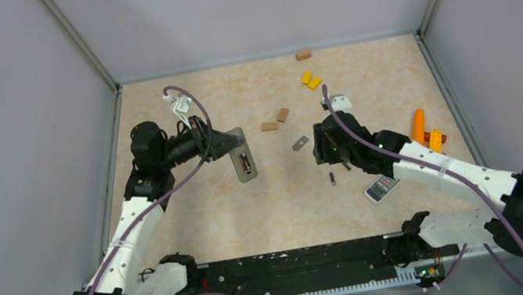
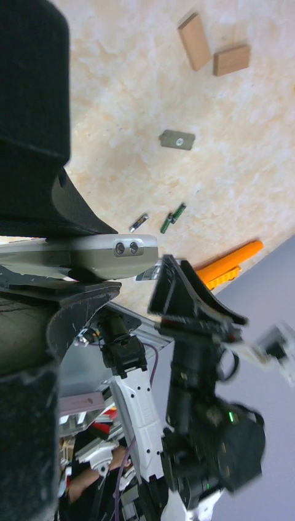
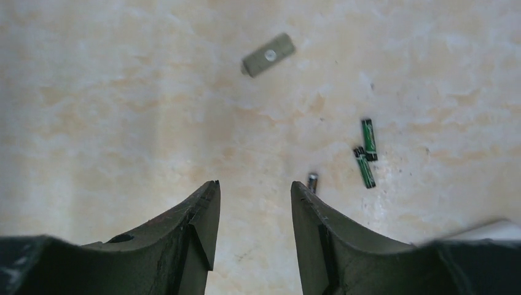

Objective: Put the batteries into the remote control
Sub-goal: Pick up the battery from the center of the board.

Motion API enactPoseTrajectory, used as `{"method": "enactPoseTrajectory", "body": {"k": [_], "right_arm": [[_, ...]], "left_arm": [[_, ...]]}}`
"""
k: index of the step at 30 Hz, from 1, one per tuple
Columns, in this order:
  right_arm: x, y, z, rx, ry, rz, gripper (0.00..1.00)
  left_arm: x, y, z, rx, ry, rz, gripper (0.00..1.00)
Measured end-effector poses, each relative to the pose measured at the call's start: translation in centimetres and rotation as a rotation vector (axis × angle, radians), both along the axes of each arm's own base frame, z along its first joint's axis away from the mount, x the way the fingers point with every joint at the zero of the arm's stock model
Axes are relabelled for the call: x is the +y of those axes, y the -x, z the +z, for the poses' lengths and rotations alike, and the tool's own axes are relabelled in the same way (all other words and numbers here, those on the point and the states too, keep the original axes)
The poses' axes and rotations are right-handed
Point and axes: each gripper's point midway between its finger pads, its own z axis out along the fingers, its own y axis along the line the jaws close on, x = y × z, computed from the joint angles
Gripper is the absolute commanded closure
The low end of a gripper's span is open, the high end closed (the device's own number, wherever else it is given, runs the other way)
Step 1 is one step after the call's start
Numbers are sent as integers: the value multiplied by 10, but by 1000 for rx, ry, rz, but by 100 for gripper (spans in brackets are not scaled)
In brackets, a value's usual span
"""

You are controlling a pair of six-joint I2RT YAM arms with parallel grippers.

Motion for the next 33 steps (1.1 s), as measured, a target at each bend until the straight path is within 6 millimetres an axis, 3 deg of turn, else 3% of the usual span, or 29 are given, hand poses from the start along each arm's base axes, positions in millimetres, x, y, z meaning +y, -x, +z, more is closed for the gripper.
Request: {"method": "enactPoseTrajectory", "body": {"k": [5, 10, 20, 33], "right_arm": [[-23, 3, -66, 150, 132, -59, 58], [-33, 7, -108, 253, 202, -80, 61], [-27, 5, -149, 351, 237, -67, 72], [-33, 9, -164, 383, 254, -96, 76]], "left_arm": [[2, 0, 9, -78, 21, 29, 100], [3, 0, 9, -101, 44, 41, 99], [3, 1, 11, -134, 57, 45, 99], [3, 0, 14, -141, 64, 44, 99]]}}
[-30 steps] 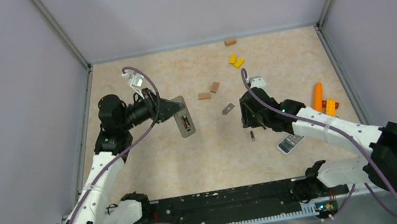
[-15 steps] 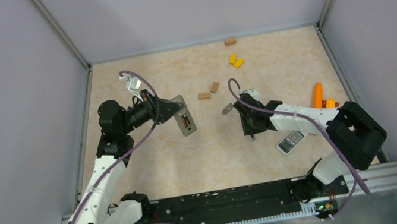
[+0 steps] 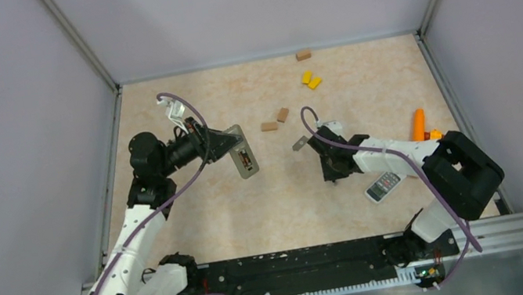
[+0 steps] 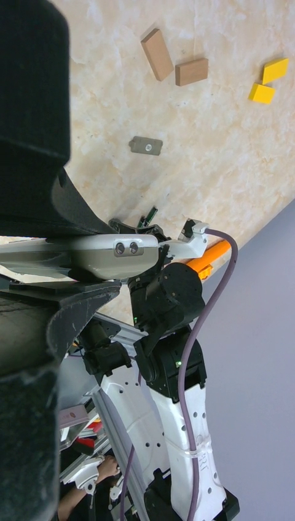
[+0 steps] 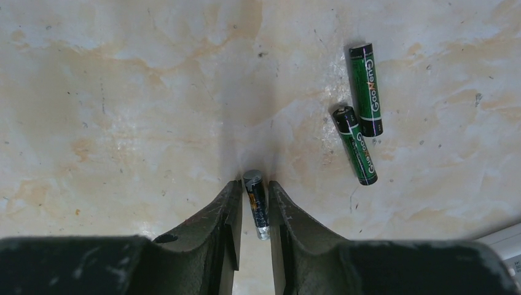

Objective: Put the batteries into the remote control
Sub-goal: Pick up the battery from the center of the board.

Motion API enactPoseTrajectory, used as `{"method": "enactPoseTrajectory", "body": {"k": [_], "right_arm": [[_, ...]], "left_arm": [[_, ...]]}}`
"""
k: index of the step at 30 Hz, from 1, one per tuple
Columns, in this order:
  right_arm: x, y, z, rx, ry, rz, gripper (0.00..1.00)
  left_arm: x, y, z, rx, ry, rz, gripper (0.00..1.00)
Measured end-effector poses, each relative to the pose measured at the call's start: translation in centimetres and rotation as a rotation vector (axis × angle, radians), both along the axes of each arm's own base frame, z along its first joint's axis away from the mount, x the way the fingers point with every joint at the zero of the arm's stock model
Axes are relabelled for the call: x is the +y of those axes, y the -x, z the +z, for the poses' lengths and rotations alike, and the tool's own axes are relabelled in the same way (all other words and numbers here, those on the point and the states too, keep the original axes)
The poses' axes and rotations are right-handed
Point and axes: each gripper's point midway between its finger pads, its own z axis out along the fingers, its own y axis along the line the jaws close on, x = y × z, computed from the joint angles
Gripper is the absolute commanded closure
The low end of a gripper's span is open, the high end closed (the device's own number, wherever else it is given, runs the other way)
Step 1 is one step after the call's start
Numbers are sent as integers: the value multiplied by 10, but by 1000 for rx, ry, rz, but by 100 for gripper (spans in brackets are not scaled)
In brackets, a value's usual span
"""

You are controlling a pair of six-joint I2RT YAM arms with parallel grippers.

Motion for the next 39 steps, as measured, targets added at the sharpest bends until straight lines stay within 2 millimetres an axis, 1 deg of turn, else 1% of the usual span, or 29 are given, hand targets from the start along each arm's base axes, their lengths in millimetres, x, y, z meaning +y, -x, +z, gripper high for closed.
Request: {"method": "enactPoseTrajectory", "body": {"k": [5, 9, 13, 15, 17, 20, 25, 27, 29, 31, 33, 35, 36, 37, 38, 39], "right_arm": [[0, 2, -1, 8, -2, -7, 74], [0, 3, -1, 16, -5, -9, 69], [-2, 8, -1, 32, 1, 2, 69], [-5, 11, -1, 45, 12, 9, 71], [-6, 14, -2, 55, 18, 16, 76], [-6, 15, -2, 61, 23, 27, 87], [-5, 15, -2, 61, 18, 45, 100], [-1, 14, -1, 57, 7, 69, 100], [6, 14, 3, 40, -34, 107, 100], [15, 13, 15, 6, -93, 156, 100], [29, 12, 37, -61, -185, 222, 100], [46, 10, 69, -157, -297, 295, 100], [55, 10, 89, -218, -363, 337, 100], [60, 10, 103, -259, -404, 365, 100], [69, 11, 129, -339, -481, 418, 100], [75, 14, 147, -391, -535, 458, 100]], "left_arm": [[0, 0, 0, 5, 3, 0, 99], [0, 0, 0, 9, 5, 0, 99], [0, 1, 1, 7, 6, 0, 99], [0, 1, 1, 7, 6, 0, 99], [0, 1, 1, 8, 7, 0, 99], [0, 1, 1, 8, 7, 0, 99], [0, 1, 1, 10, 7, 1, 100], [0, 1, 1, 10, 7, 4, 100], [0, 0, 1, 11, 7, 6, 100], [1, -1, 1, 14, 9, 12, 100], [1, -2, 1, 17, 11, 19, 100], [2, -4, 1, 24, 15, 30, 100], [2, -5, 1, 29, 18, 39, 100], [2, -6, 1, 32, 20, 44, 100], [3, -7, 1, 37, 22, 49, 100], [3, -8, 1, 42, 24, 57, 100]]}}
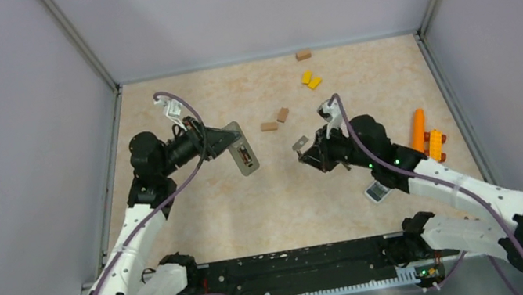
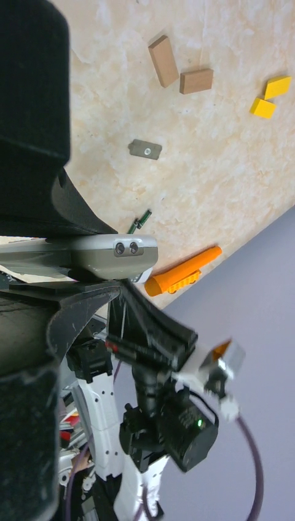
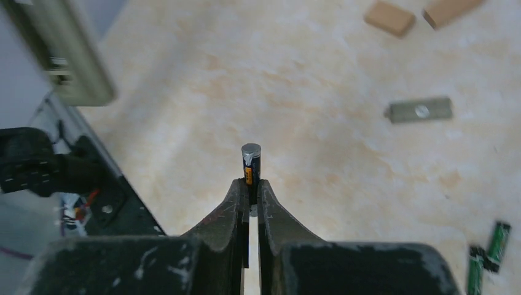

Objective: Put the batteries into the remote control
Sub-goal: Load the battery into the remote control.

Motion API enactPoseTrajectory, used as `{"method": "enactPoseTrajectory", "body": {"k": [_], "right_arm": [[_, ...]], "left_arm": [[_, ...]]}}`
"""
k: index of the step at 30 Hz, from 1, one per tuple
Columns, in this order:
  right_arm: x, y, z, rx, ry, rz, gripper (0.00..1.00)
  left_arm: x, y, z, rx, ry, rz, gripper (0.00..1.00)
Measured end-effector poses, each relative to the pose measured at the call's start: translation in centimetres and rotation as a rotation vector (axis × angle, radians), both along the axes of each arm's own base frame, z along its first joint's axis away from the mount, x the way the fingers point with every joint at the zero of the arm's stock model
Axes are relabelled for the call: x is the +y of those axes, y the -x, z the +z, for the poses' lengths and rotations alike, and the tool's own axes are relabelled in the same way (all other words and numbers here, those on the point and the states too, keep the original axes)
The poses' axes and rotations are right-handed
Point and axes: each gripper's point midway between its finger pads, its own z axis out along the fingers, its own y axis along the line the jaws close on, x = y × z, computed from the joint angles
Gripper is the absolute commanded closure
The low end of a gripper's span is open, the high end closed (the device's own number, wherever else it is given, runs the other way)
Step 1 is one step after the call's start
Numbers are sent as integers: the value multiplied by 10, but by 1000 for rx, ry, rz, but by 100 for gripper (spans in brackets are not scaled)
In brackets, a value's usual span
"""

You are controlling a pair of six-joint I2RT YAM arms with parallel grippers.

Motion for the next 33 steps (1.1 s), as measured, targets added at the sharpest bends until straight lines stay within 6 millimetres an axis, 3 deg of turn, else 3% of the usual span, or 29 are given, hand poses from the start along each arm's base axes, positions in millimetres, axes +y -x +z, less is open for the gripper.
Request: {"method": "enactPoseTrajectory", "body": {"k": [6, 12, 17, 24, 33], "right_arm": [[24, 31, 90, -247, -272, 233, 100], [40, 66, 122, -288, -378, 431, 100], [48, 77, 138, -250, -390, 441, 100], [49, 46, 156, -84, -320, 212, 100], [29, 41, 117, 144, -174, 21, 100]], "left_arm": [[-3, -4, 2, 37, 54, -5, 97], [-6, -1, 15, 36, 112, -33, 96], [-10, -2, 25, 60, 172, -47, 99], [-30, -23, 2, 301, 272, -94, 95], [-88, -15, -23, 433, 261, -254, 95]]}}
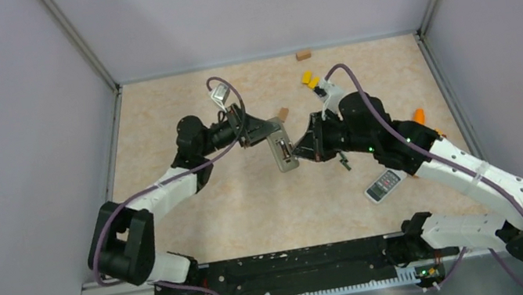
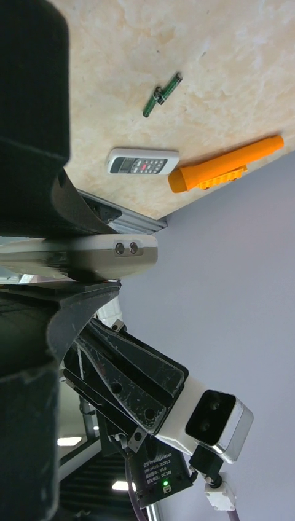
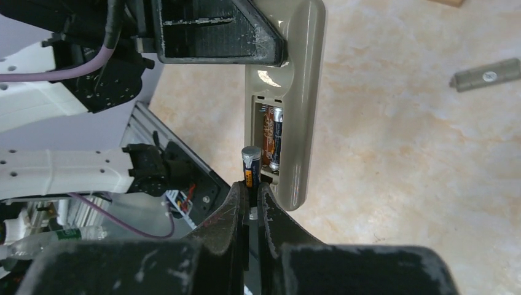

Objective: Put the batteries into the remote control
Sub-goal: Load the battery into the remote control.

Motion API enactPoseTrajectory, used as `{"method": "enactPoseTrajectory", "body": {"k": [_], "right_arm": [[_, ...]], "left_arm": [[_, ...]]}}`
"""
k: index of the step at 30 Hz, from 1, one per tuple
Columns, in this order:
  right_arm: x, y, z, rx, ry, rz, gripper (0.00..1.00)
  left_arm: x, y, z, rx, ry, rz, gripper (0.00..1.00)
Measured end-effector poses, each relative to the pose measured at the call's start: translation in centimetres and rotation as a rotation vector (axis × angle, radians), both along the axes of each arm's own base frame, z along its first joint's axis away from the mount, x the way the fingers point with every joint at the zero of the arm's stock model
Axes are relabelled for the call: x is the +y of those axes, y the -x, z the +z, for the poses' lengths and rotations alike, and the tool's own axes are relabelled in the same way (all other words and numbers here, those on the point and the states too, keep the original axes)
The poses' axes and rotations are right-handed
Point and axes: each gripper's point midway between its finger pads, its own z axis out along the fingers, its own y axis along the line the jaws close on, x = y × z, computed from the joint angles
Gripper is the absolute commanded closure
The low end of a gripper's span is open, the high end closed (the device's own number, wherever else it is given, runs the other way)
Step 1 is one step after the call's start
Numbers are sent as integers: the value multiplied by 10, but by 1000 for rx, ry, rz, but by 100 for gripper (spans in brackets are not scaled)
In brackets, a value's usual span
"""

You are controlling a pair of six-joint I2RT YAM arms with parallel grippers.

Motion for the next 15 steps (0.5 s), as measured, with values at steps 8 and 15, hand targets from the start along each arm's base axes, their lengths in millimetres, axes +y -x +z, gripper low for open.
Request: {"method": "enactPoseTrajectory", "body": {"k": [8, 15], "right_arm": [[-5, -12, -20, 50, 125, -76, 100], [-5, -27, -29, 62, 190, -132, 100]], "left_arm": [[-18, -15, -18, 81, 81, -43, 97], [-20, -17, -17, 102, 118, -54, 97]]}}
